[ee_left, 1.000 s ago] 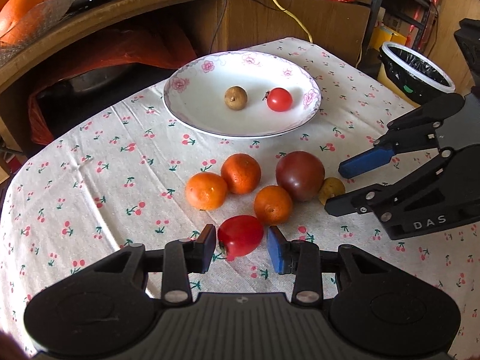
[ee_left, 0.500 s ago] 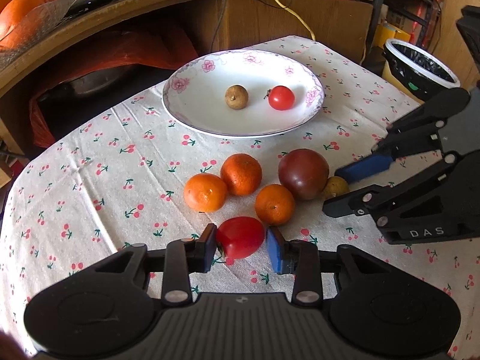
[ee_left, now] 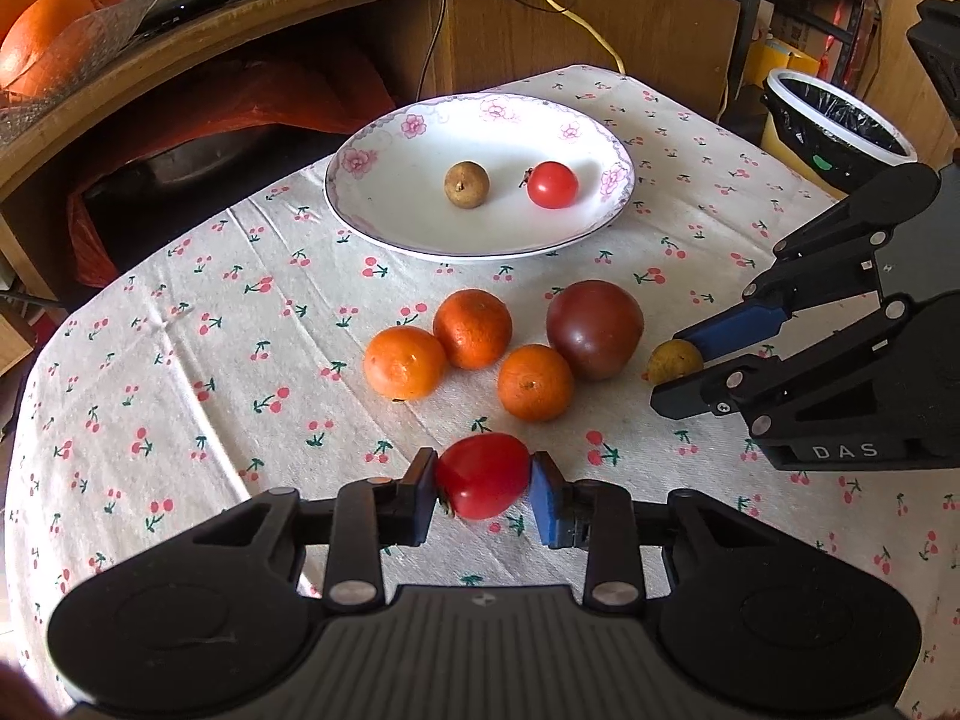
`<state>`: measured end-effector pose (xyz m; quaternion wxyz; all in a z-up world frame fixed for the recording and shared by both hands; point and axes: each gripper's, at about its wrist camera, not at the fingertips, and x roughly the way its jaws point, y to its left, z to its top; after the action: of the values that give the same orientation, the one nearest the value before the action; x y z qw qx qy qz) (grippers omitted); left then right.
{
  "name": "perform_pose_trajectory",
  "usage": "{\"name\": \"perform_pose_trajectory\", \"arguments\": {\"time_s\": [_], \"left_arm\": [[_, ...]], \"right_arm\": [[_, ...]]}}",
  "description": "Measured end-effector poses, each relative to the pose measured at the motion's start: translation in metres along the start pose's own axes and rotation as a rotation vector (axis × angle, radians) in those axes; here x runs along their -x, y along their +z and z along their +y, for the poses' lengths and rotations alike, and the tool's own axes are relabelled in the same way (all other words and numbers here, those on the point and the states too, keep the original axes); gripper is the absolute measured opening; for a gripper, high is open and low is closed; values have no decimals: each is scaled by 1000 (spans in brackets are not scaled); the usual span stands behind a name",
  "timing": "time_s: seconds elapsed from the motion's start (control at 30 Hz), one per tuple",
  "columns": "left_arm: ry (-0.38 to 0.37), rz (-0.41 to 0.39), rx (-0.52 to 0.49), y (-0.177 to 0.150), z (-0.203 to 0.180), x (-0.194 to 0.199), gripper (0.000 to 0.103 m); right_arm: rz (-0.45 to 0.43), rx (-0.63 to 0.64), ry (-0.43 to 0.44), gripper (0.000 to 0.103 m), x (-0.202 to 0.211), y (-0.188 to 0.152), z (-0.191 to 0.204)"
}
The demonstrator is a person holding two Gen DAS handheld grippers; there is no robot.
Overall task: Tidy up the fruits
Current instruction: 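Grasp a small yellow-brown fruit with the right tool while the left tool grasps the red tomato, then carry the yellow-brown fruit in the right tool while the left tool carries the red tomato over the bowl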
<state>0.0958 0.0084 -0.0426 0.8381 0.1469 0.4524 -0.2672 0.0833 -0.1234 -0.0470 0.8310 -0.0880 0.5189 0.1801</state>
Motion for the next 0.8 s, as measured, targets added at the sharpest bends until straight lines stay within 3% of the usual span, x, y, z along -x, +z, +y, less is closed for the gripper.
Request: {"name": "perform_pose_trajectory", "arguments": {"time_s": [0.43, 0.8], "left_arm": [[30, -2, 1, 2, -12, 12, 41], [47, -47, -1, 20, -20, 18, 41]], "right_arm": [[-4, -10, -45, 19, 12, -2, 6], [-65, -42, -76, 19, 27, 9, 0]]}}
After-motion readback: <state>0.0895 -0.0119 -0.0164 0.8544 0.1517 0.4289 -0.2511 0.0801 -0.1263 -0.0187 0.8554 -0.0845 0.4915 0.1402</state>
